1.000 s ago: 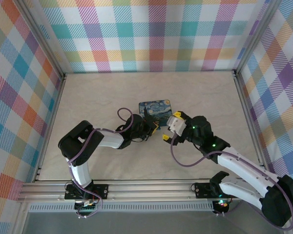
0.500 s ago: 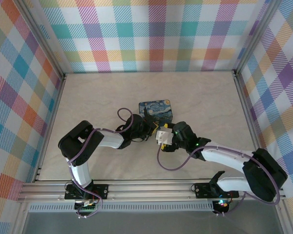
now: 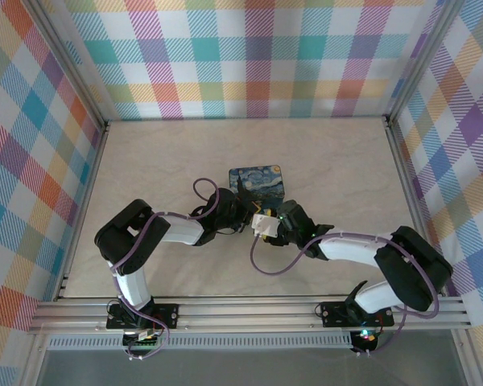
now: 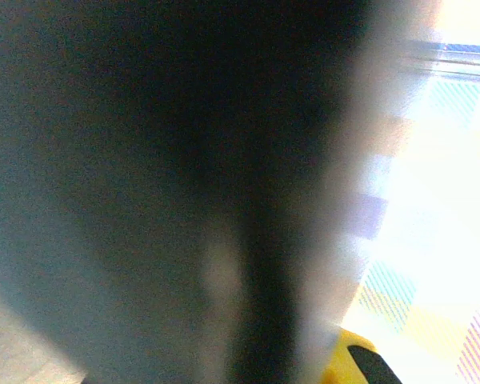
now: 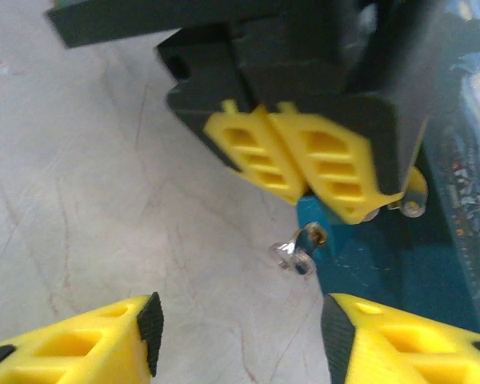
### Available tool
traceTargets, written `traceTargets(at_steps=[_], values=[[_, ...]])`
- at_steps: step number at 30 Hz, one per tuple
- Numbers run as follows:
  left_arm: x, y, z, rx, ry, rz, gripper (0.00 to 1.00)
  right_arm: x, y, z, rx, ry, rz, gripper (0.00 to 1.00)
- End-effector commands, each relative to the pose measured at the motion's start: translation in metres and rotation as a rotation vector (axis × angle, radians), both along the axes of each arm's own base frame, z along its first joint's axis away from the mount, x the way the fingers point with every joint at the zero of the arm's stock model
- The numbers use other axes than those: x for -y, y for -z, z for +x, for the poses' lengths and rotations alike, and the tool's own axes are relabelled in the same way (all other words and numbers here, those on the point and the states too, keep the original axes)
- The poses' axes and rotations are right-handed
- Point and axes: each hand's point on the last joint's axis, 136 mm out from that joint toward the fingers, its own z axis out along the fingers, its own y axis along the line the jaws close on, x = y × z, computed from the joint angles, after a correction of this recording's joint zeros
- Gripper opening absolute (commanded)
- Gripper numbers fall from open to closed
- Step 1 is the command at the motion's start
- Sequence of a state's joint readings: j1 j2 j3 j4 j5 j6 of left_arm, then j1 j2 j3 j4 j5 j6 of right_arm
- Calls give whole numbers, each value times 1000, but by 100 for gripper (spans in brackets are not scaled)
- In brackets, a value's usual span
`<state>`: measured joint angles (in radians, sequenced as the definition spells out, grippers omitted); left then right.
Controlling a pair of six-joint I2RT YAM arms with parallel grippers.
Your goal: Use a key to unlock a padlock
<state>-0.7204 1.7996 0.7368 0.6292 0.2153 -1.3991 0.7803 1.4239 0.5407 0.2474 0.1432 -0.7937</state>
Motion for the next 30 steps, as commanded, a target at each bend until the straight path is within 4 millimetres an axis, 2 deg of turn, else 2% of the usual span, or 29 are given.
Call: traceTargets(at_steps=[1,30], values=[[4,-6,-6,-8,6,-5,3,-13,-19,13,49,27,76,52],[4,-5,-6,-18,8,-3,3,-19,-21,32,81,111,142,15]])
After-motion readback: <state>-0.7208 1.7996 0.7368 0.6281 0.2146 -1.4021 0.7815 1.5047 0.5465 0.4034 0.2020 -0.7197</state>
